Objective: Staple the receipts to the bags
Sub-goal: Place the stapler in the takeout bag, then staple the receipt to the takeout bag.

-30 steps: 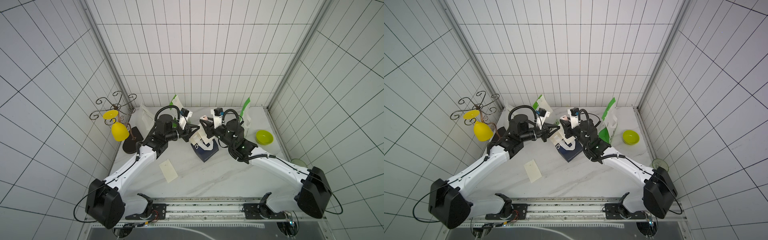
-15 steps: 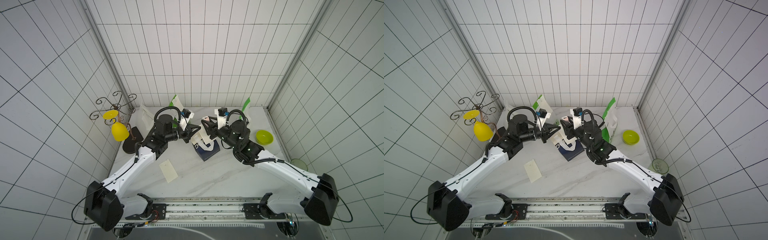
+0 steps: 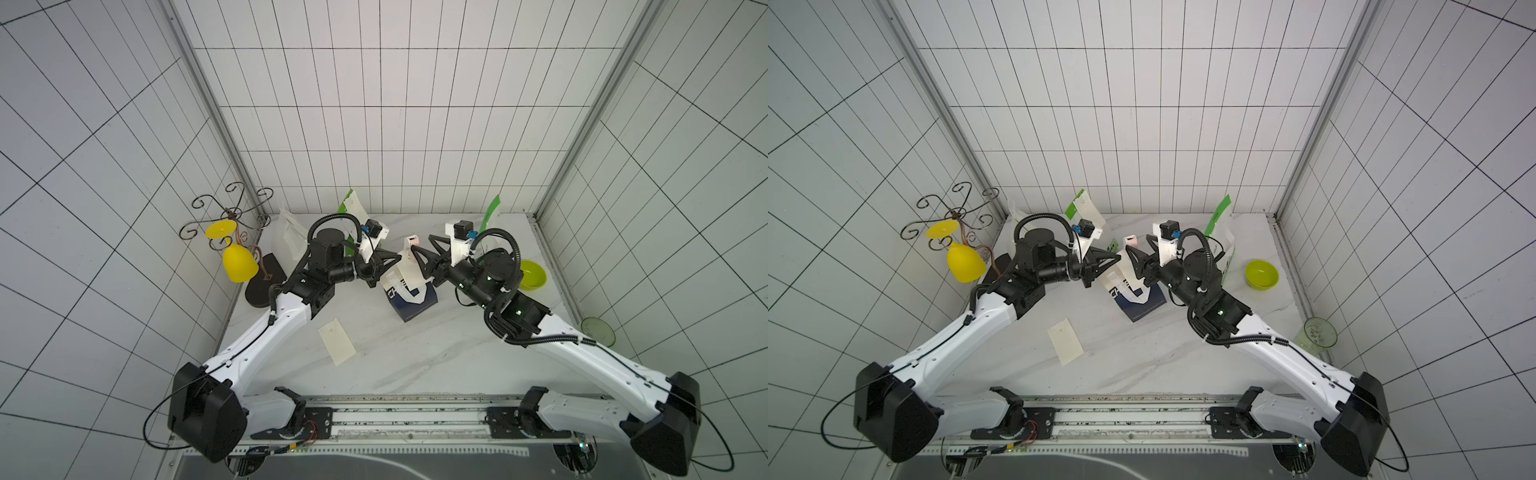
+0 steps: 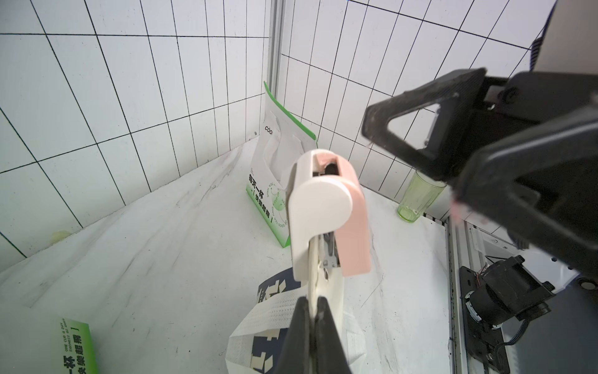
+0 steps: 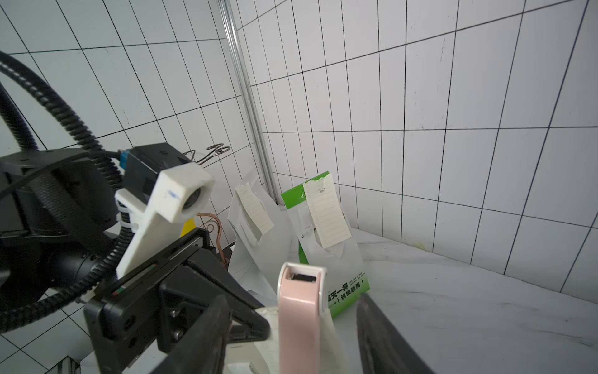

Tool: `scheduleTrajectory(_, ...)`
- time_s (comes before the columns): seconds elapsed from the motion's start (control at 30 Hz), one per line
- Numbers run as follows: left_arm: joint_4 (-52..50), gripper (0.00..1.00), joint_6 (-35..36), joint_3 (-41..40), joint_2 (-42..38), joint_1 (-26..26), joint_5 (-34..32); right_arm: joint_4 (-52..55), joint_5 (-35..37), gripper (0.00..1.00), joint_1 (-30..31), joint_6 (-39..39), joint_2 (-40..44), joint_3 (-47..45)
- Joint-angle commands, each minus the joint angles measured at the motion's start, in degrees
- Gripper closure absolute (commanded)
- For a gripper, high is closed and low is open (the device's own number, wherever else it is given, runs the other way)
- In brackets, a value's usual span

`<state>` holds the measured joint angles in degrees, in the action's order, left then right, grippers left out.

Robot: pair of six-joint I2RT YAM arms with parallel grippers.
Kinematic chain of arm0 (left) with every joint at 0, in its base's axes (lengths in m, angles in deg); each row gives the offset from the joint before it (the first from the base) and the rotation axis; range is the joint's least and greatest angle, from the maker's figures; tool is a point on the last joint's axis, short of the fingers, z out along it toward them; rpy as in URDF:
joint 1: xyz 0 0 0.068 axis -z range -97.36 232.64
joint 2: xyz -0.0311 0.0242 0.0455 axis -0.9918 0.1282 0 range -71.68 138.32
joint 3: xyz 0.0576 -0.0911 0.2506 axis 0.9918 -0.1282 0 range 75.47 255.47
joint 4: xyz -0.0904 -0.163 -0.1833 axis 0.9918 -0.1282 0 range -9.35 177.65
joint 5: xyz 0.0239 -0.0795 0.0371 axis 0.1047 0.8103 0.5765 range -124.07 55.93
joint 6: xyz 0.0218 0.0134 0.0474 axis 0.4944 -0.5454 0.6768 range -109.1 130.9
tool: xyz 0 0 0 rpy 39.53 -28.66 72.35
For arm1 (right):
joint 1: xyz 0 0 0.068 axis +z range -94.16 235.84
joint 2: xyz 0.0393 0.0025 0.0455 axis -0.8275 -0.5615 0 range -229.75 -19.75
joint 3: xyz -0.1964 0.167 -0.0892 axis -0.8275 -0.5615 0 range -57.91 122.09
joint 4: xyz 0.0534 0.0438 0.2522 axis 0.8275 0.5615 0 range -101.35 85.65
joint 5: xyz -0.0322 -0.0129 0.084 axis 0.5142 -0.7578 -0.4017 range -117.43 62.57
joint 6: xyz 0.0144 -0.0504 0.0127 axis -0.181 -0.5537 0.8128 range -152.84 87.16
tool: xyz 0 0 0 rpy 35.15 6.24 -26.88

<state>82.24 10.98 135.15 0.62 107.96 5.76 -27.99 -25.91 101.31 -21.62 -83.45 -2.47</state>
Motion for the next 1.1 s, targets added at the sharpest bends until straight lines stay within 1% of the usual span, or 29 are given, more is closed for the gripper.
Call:
scheduleTrajectory(0.0, 1.45, 1.0, 2.53, 1.58, -0.93, -1.45, 4.46, 2.1, -1.87, 0.36, 0.36, -1.24, 3.36, -2.5)
scheduleTrajectory(0.17, 1.1, 1.0, 6.45, 0.64, -1.7, -2.62, 13.5, 6.37, -9.54, 0.35, -0.44, -3.15, 6.05, -2.65)
scheduleTrajectory(0.23, -0.14, 1.0, 8.28, 0.51, -2.5, -2.8, 17.1, 7.58, -14.84, 0.3, -1.93, -3.99, 7.43, -2.66)
scheduleTrajectory(0.3, -1.92, 1.0, 10.13, 0.69, -2.96, -2.71, 20.18, 8.78, -20.41, 0.29, -3.99, -4.25, 8.26, -2.35)
scheduleTrajectory(0.37, -2.31, 1.0, 10.63, 0.56, -3.32, -2.63, 21.84, 9.01, -25.51, 0.29, -5.71, -4.66, 9.34, -2.3)
scheduleTrajectory(0.43, -2.83, 1.0, 11.16, 0.52, -3.39, -2.66, 24.54, 10.31, -30.06, 0.26, -7.4, -5.53, 9.95, -1.63)
scheduleTrajectory(0.53, -2.35, 1.0, 11.15, 0.34, -3.74, -2.35, 27.29, 12.83, -36.18, 0.25, -9.02, -6.94, 9.22, -0.06)
scheduleTrajectory(0.63, -2.52, 1.0, 10.93, 0.56, -3.93, -1.88, 26.79, 14.83, -42.57, 0.23, -9.35, -8.11, 7.48, 1.32)
scheduleTrajectory(0.67, -2.59, 1.0, 10.91, 0.58, -4.0, -1.66, 26.79, 15.08, -43.76, 0.23, -9.31, -8.38, 6.95, 1.51)
scheduleTrajectory(0.8, -6.53, 1.0, 13.95, 1.72, -4.74, 0.05, 25.39, 16.19, -42.24, 0.22, -9.34, -9.38, 4.9, 2.43)
scheduleTrajectory(1.07, -8.56, 1.0, 15.32, 2.37, -5.43, 1.47, 25.6, 16.14, -46.61, 0.21, -9.2, -10.4, 0.82, 5.94)
